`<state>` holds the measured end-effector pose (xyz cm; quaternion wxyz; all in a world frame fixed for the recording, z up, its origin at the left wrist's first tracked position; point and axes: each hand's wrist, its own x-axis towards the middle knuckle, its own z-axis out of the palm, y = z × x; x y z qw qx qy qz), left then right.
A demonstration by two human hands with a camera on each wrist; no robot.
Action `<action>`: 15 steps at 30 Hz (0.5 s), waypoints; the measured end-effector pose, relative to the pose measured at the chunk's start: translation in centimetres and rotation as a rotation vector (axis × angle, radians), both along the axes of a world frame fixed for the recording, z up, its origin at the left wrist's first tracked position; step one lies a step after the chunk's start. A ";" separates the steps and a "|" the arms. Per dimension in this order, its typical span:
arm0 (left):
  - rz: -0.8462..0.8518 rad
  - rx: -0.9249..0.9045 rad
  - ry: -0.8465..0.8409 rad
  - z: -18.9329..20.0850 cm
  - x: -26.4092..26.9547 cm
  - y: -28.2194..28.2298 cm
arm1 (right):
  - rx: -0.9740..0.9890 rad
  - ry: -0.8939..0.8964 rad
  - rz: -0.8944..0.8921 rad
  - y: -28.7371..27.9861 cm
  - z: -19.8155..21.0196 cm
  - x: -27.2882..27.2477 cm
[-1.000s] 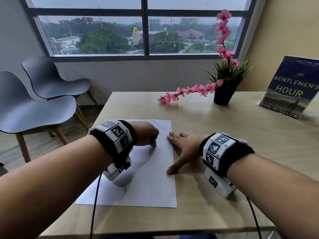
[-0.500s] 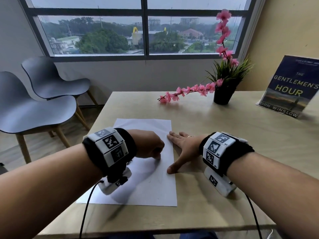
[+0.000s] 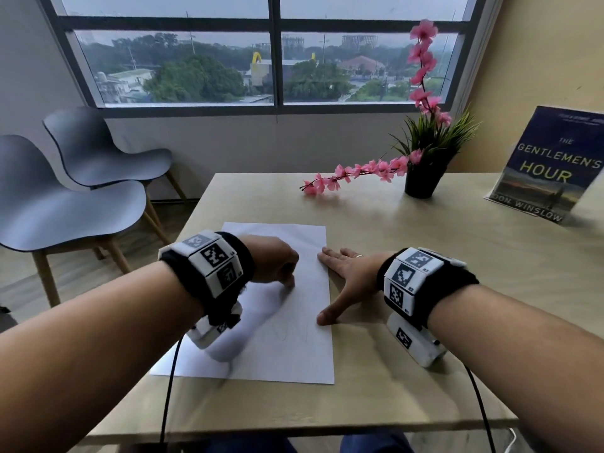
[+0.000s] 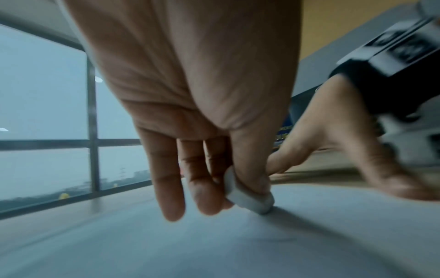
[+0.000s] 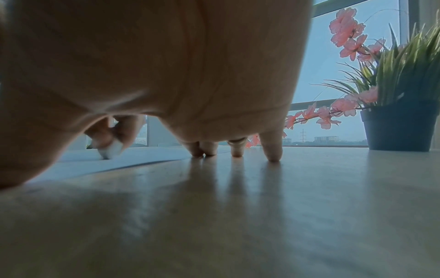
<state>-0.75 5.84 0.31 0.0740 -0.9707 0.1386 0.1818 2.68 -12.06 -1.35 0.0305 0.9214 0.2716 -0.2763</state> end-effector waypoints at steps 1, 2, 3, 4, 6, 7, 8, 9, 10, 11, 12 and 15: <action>0.009 0.016 -0.021 0.1 0.2 0.3 | 0.002 -0.001 -0.001 0.0 0.0 -0.1; 0.003 0.021 -0.031 0.1 0.1 0.4 | 0.002 -0.002 -0.002 0.1 0.1 -0.2; -0.020 0.021 -0.029 0.0 -0.1 0.3 | 0.004 -0.003 -0.002 0.0 0.1 -0.2; -0.052 0.015 -0.020 -0.2 -0.3 0.0 | 0.004 -0.004 0.000 0.0 0.1 -0.1; -0.108 0.009 -0.009 -0.5 -1.0 -0.4 | 0.004 -0.004 0.003 0.0 0.1 0.0; -0.108 0.005 -0.014 -0.6 -1.1 -0.3 | 0.008 -0.006 0.002 0.1 0.1 0.0; -0.083 -0.006 -0.022 -0.5 -1.1 -0.2 | 0.017 -0.009 0.000 0.1 0.2 -0.1; -0.048 -0.018 -0.027 -0.4 -1.2 0.1 | 0.031 -0.012 -0.005 0.0 0.2 -0.2; -0.021 -0.023 -0.031 -0.3 -1.2 0.2 | 0.050 -0.013 -0.013 0.0 0.4 -0.3; -0.008 -0.023 -0.032 -0.2 -1.2 0.2 | 0.064 -0.014 -0.015 0.0 0.5 -0.4; -0.008 -0.025 -0.029 -0.3 -1.4 0.1 | 0.064 -0.022 -0.010 0.0 0.7 -0.5; -0.060 -0.041 -0.016 -0.6 -1.9 -1.4 | 0.017 -0.038 0.016 0.2 1.2 -1.0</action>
